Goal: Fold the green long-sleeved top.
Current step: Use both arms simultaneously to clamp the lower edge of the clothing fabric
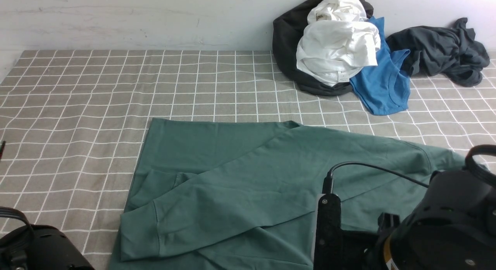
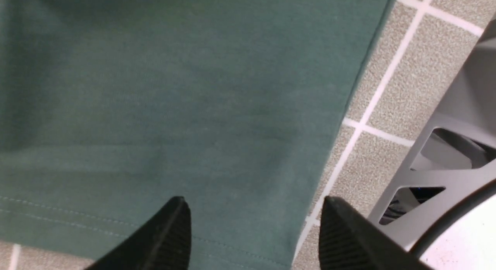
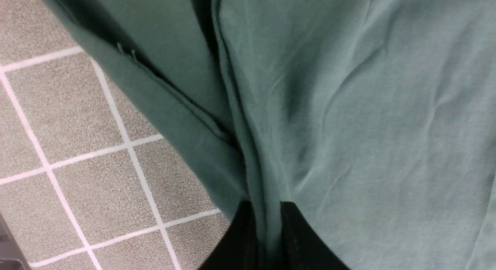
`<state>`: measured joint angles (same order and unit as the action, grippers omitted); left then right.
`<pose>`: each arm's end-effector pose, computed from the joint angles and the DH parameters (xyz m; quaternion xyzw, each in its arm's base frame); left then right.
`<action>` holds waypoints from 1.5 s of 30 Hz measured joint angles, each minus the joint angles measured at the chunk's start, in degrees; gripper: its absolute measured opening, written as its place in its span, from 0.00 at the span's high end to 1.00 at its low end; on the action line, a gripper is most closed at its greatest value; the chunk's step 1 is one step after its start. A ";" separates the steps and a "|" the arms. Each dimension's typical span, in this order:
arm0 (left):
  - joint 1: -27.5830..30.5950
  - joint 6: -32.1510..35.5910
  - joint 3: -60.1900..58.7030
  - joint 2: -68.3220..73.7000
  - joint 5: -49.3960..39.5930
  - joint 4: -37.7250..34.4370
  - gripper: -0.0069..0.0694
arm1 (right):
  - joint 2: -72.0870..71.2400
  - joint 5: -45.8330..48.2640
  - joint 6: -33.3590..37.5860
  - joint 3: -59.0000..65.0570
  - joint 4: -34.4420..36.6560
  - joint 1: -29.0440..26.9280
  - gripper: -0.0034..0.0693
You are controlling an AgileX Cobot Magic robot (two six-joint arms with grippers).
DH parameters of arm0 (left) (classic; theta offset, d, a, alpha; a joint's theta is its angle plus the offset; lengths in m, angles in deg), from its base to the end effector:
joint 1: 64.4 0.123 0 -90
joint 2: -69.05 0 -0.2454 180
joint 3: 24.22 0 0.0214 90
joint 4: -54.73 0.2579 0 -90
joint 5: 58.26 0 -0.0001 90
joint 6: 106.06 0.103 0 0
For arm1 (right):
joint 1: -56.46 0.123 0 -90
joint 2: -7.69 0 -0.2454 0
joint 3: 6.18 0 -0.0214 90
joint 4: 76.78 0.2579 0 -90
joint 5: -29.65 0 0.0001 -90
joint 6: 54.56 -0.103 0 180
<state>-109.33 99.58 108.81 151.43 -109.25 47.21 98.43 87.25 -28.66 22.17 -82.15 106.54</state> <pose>0.1202 -0.1347 0.1168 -0.5426 -0.8385 0.0496 0.0114 0.1635 0.1827 0.1592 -0.6335 0.7722 -0.0333 0.0366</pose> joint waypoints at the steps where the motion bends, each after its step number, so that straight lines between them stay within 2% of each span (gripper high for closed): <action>1: -0.38 0.50 -0.16 1.27 0.27 0.00 0.37 | 0.00 0.00 -0.05 -0.05 0.00 0.00 0.92; 3: -1.06 0.95 -0.47 2.88 0.54 0.00 0.37 | 0.00 0.00 -0.05 -0.05 0.05 0.00 0.92; 6: -5.98 1.39 -0.75 8.16 2.34 1.07 0.37 | 0.00 0.00 -0.05 -0.05 0.05 0.00 0.92; 9: -7.95 0.45 -0.30 9.36 2.05 2.96 0.37 | 0.00 -0.05 -0.12 -0.05 0.05 0.00 0.92; 11: -9.60 -3.42 0.18 10.23 1.54 5.53 0.37 | 0.00 -0.05 -0.89 -0.05 0.10 0.00 0.92; 17: -10.01 -11.80 0.76 10.16 1.88 11.24 0.37 | 0.00 -0.05 -1.80 -0.05 1.09 0.00 0.92; 21: -10.01 -13.30 1.44 9.27 1.88 14.22 0.37 | 0.00 -0.05 -1.98 -0.05 1.39 0.00 0.92; 27: -10.01 -13.56 1.45 9.12 2.22 14.79 0.37 | 0.00 -0.05 -1.98 -0.05 1.39 0.00 0.92; 31: -10.01 -13.70 1.45 10.19 2.28 14.72 0.46 | 0.00 -0.36 -1.98 -0.05 1.39 0.00 0.92; 34: -10.01 -13.75 1.87 11.51 1.78 12.79 0.63 | 0.00 -0.75 -1.98 -0.05 1.39 0.00 0.92; 35: -10.01 -13.75 1.87 11.61 1.71 12.64 0.64 | 0.00 -0.75 -1.98 -0.05 1.39 0.00 0.92; 38: -10.01 -13.75 2.10 11.82 1.14 10.92 0.85 | 0.00 -0.79 -1.98 -0.05 1.33 0.00 0.92; 40: -9.73 -13.75 2.71 11.54 -0.08 11.19 0.90 | 0.00 -0.48 -1.98 -0.18 0.68 0.00 0.92; 45: -5.20 -13.41 7.10 7.44 -5.26 11.95 0.90 | 0.00 1.65 -2.34 -2.47 -0.45 -1.74 0.92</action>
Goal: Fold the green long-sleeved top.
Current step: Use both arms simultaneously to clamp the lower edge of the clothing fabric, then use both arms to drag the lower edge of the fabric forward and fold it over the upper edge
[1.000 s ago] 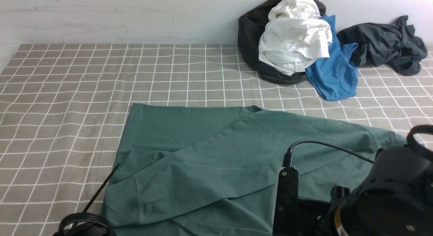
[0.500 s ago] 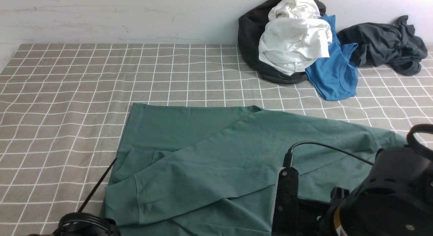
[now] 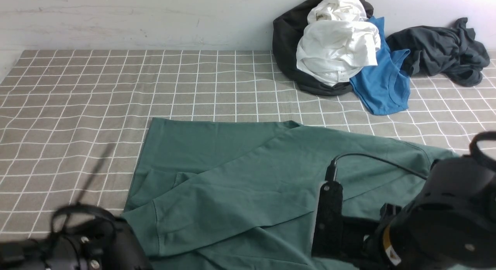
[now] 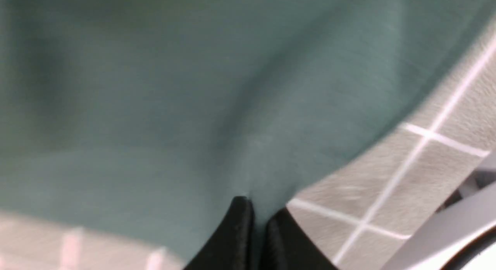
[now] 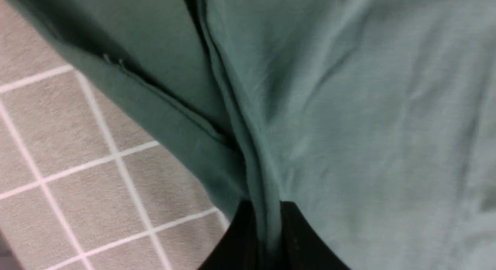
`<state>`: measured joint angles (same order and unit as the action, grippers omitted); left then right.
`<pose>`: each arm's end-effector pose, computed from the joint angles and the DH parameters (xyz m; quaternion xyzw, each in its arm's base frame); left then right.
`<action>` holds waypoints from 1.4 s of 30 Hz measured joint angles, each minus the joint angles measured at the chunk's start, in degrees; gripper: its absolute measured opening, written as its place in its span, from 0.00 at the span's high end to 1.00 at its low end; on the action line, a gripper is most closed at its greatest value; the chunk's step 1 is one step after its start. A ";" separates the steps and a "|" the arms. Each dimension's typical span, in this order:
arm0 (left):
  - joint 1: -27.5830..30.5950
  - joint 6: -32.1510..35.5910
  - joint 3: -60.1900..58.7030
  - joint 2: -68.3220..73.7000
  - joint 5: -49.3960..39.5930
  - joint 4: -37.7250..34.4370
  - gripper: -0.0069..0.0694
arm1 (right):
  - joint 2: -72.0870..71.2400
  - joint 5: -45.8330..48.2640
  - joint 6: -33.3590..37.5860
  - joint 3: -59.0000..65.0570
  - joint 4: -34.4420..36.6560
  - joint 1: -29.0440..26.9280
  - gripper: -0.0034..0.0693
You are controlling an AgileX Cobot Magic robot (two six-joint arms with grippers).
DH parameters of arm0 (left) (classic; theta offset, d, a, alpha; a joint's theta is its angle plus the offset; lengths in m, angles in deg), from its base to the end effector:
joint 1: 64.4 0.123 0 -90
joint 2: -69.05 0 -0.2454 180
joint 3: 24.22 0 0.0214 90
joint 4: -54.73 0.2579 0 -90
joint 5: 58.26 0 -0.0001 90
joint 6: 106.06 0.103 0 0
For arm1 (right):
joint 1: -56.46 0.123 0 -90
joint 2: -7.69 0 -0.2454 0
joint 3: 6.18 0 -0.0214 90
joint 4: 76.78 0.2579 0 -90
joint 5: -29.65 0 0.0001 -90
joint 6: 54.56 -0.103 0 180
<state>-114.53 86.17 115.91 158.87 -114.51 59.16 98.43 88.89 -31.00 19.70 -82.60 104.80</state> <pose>0.1338 -0.1498 0.1179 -0.5364 -0.8418 -0.0461 0.0389 0.1735 0.1814 0.1696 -0.6057 0.7936 -0.0358 0.0448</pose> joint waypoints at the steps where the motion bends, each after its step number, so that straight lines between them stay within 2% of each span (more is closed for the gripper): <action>1: 3.62 0.81 2.98 -1.66 -1.13 1.00 0.90 | 0.00 0.54 0.10 -1.82 -0.40 -1.84 0.92; 2: 6.80 2.10 5.65 -2.82 -1.87 1.87 0.90 | 0.00 0.53 0.76 -3.45 -0.68 -4.13 0.92; 3: 7.36 2.32 6.13 -2.94 -1.99 2.15 0.89 | 0.00 0.53 1.13 -4.03 -0.75 -4.47 0.92; 4: 11.96 4.45 10.19 -3.37 -2.31 2.78 0.89 | 0.12 0.30 2.98 -6.46 -0.76 -7.33 0.92; 5: 13.10 4.76 11.27 -3.37 -2.31 2.85 0.89 | 0.20 0.25 3.25 -6.78 -0.76 -7.69 0.92; 7: 19.98 9.11 18.69 -2.40 -2.31 3.04 0.89 | 1.80 -0.61 7.42 -11.38 0.07 -12.28 0.92; 13: 30.65 17.50 37.34 8.14 -2.31 -0.49 0.89 | 10.91 -1.07 17.29 -24.36 4.47 -20.93 0.92; 15: 31.53 18.79 39.84 10.64 -2.31 -0.86 0.89 | 12.85 -1.07 18.83 -26.93 5.08 -22.08 0.92; 23: 37.53 22.96 64.66 32.24 -3.85 -2.43 0.89 | 31.15 -1.07 22.76 -49.68 6.76 -28.79 0.92; 31: 39.14 23.02 74.66 44.94 -2.41 -3.17 0.87 | 42.69 -1.55 22.20 -58.61 8.28 -30.45 0.89; 32: 39.61 23.02 75.24 46.97 -1.54 -3.23 0.84 | 43.77 -1.80 21.73 -58.94 9.03 -31.01 0.84; 33: 39.61 23.02 75.33 47.17 -1.38 -3.23 0.83 | 43.84 -1.80 21.56 -58.99 9.12 -31.08 0.83; 36: 40.59 22.97 75.41 49.07 0.28 -3.48 0.73 | 43.92 -1.06 19.28 -59.71 9.22 -32.45 0.66; 38: 41.31 22.59 75.53 49.43 1.31 -4.42 0.62 | 42.95 2.15 15.65 -60.69 8.14 -33.30 0.52; 39: 41.31 22.49 75.53 49.42 1.37 -4.42 0.61 | 42.68 3.13 15.27 -60.90 7.88 -33.40 0.50; 42: 41.82 19.46 77.50 49.42 0.64 -4.95 0.44 | 39.91 9.87 8.41 -61.63 5.81 -33.70 0.36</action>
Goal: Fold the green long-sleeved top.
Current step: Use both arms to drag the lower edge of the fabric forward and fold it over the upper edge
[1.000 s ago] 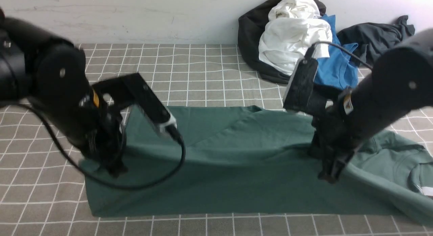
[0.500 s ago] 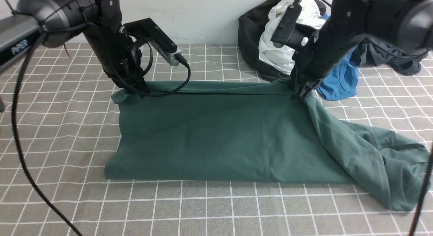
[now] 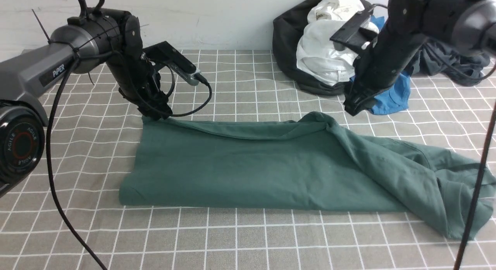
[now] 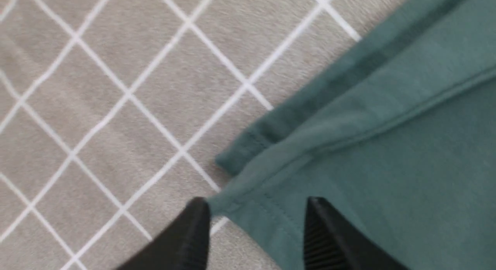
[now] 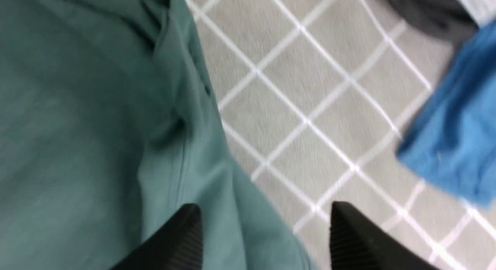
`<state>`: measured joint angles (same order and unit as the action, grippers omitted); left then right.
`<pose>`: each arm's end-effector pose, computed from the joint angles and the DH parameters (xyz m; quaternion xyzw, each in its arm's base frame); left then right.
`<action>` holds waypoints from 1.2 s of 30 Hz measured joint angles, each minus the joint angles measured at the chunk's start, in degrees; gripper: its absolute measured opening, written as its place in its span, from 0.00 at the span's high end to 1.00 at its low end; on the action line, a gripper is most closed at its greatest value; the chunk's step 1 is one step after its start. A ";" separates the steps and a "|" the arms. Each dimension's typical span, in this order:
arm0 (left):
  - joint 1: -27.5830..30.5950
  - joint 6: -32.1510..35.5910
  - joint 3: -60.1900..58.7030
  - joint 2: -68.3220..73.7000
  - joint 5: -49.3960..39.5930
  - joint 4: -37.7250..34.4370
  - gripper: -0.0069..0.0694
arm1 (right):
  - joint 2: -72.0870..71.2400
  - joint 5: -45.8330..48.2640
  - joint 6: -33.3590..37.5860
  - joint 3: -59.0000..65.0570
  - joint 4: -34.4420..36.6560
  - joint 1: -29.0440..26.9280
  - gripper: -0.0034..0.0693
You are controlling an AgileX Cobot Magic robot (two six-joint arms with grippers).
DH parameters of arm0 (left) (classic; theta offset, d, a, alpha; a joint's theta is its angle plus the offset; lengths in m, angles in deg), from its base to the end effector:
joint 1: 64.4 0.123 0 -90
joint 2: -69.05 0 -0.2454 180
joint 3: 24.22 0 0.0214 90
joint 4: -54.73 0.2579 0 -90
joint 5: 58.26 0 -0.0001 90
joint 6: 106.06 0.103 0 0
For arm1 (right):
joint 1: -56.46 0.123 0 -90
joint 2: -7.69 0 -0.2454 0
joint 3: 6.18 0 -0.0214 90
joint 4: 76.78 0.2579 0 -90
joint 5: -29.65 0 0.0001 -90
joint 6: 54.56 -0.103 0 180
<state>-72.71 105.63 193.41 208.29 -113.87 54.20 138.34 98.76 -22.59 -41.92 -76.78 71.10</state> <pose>0.4774 -0.0705 0.1573 0.3336 0.9218 0.0358 0.1943 0.4324 0.1130 0.2094 -0.3918 0.9095 -0.0209 0.1374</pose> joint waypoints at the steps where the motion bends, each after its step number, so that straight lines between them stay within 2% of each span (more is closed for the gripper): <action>1: 0.00 -1.12 1.01 0.00 -0.48 -0.32 0.41 | -1.45 0.54 -3.07 0.84 0.00 0.00 0.33; 4: 0.00 -4.87 4.40 -0.12 -4.53 -3.03 0.36 | -7.20 0.82 -10.18 7.62 -0.58 0.00 0.30; 6: 0.00 -5.83 5.43 -0.24 -6.82 -4.77 0.36 | -10.26 0.94 -12.46 12.66 -0.45 0.00 0.30; 8: 0.00 -6.14 6.40 -0.48 -10.26 -9.49 0.39 | -15.85 1.00 -15.14 23.53 0.00 0.00 0.30; 11: 0.00 -5.56 6.42 -0.48 -12.13 -13.93 0.48 | -21.22 0.98 -19.48 36.06 -1.08 0.00 0.30; 13: -0.06 -5.09 6.42 -0.48 -12.28 -15.03 0.52 | -22.61 0.22 -21.26 39.84 -2.17 0.00 0.30; 17: -0.06 -2.18 6.47 -0.48 -13.07 -18.87 0.73 | -24.61 -12.34 -29.44 52.20 -7.41 0.00 0.30; 18: -0.06 -1.75 6.47 -0.48 -13.36 -19.35 0.77 | -24.31 -14.97 -31.56 53.76 -8.88 0.00 0.30; 19: -0.06 -1.66 6.47 -0.48 -13.41 -19.35 0.77 | -24.12 -15.87 -31.97 54.27 -9.51 0.00 0.30; 20: -0.06 -1.19 6.47 -0.48 -13.65 -19.74 0.84 | -23.19 -18.26 -35.81 55.55 -12.12 0.00 0.30; 21: -0.06 -0.97 6.47 -0.48 -13.80 -19.85 0.87 | -22.48 -19.09 -37.35 55.90 -13.65 0.00 0.30; 24: -0.06 -0.15 6.47 -0.48 -14.50 -19.86 0.91 | -20.87 -20.18 -41.48 56.10 -17.12 0.00 0.30; 28: -0.06 0.46 6.47 -0.48 -14.76 -19.86 0.92 | -20.17 -20.48 -42.93 56.10 -19.02 0.00 0.31; 31: -0.06 0.56 6.47 -0.48 -14.76 -19.86 0.92 | -20.12 -20.48 -42.55 56.10 -19.08 0.00 0.41; 36: -0.06 0.71 6.47 -0.48 -14.76 -19.86 0.92 | -20.76 -17.44 -39.48 54.78 -19.20 0.00 0.80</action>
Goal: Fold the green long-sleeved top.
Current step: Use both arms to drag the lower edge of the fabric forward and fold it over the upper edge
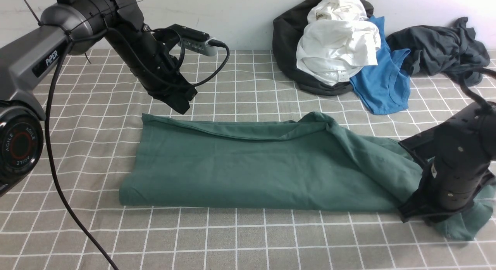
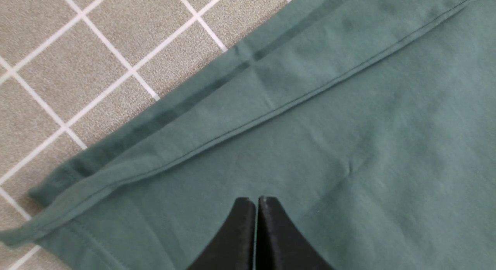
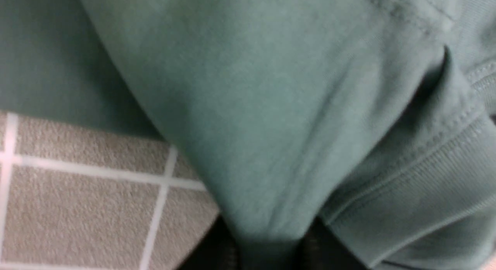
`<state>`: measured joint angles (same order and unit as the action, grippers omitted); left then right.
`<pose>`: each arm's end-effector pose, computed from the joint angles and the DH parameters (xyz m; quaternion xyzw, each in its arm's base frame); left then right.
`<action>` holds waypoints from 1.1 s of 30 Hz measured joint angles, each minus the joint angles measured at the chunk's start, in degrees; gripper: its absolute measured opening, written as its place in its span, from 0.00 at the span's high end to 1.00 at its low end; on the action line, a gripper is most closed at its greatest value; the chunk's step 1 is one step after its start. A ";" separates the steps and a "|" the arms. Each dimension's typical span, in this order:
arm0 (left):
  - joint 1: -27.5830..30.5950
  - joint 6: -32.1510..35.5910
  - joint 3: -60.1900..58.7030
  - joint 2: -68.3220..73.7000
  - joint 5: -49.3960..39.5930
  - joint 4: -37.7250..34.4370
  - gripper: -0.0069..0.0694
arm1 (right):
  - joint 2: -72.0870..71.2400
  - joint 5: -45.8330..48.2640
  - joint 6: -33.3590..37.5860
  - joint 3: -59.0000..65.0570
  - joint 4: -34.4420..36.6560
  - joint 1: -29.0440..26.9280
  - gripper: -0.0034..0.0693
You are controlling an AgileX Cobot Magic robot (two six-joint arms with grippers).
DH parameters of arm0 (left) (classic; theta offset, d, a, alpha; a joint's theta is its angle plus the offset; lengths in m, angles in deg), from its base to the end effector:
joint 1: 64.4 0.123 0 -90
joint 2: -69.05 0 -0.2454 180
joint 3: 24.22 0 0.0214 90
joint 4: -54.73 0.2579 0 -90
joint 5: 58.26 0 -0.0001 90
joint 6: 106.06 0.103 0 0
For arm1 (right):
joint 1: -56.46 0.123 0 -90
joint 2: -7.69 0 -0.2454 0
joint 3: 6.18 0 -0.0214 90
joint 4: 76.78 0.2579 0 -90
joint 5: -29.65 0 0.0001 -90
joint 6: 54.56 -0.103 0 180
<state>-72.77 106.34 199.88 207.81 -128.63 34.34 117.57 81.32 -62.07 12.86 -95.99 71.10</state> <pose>0.4604 -0.1019 0.1917 0.3050 0.9277 -0.1426 0.1614 0.2962 0.0499 0.1089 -0.1653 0.9776 -0.1289 0.0201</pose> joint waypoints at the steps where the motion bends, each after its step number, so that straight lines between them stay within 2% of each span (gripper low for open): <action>1: 0.00 0.00 0.00 0.00 0.00 0.00 0.92 | -0.23 0.27 0.17 -0.35 -0.12 0.00 0.83; 2: 0.06 0.00 0.00 0.00 0.00 -0.04 0.92 | -1.20 2.38 1.37 -1.90 -0.75 0.00 0.91; 4: 0.11 0.00 0.00 0.00 0.00 -0.04 0.92 | -2.70 4.75 3.46 -5.63 -1.09 -0.93 0.95; 7: 0.16 0.05 0.00 0.00 0.00 0.01 0.92 | -2.98 5.89 8.31 -11.98 1.12 -4.49 0.95; 14: 0.24 0.11 0.00 0.00 0.00 0.01 0.92 | 5.29 7.38 20.07 -25.63 13.63 -15.38 0.95; 18: 0.24 0.24 0.00 0.00 0.00 0.01 0.92 | 10.36 9.15 22.16 -29.79 15.88 -18.52 0.94; 21: 0.24 0.24 0.00 0.00 0.00 0.01 0.92 | 14.40 9.64 22.82 -33.62 16.78 -20.80 0.89; 23: 0.24 0.63 0.00 0.00 0.00 0.01 0.92 | 16.94 9.76 22.91 -36.50 16.88 -22.39 0.80; 24: 0.24 0.65 0.00 0.00 0.00 0.01 0.92 | 17.06 9.84 22.91 -36.96 16.88 -22.49 0.79; 29: 0.24 0.82 0.00 0.00 0.00 0.11 0.92 | 17.87 15.28 22.60 -42.37 16.88 -25.26 0.52; 33: 0.24 1.02 0.00 0.00 0.00 0.17 0.92 | 16.81 18.24 21.91 -43.21 18.15 -27.45 0.41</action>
<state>-72.53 107.36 199.88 207.81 -128.63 34.52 134.38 99.56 -40.16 -30.35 -77.84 43.65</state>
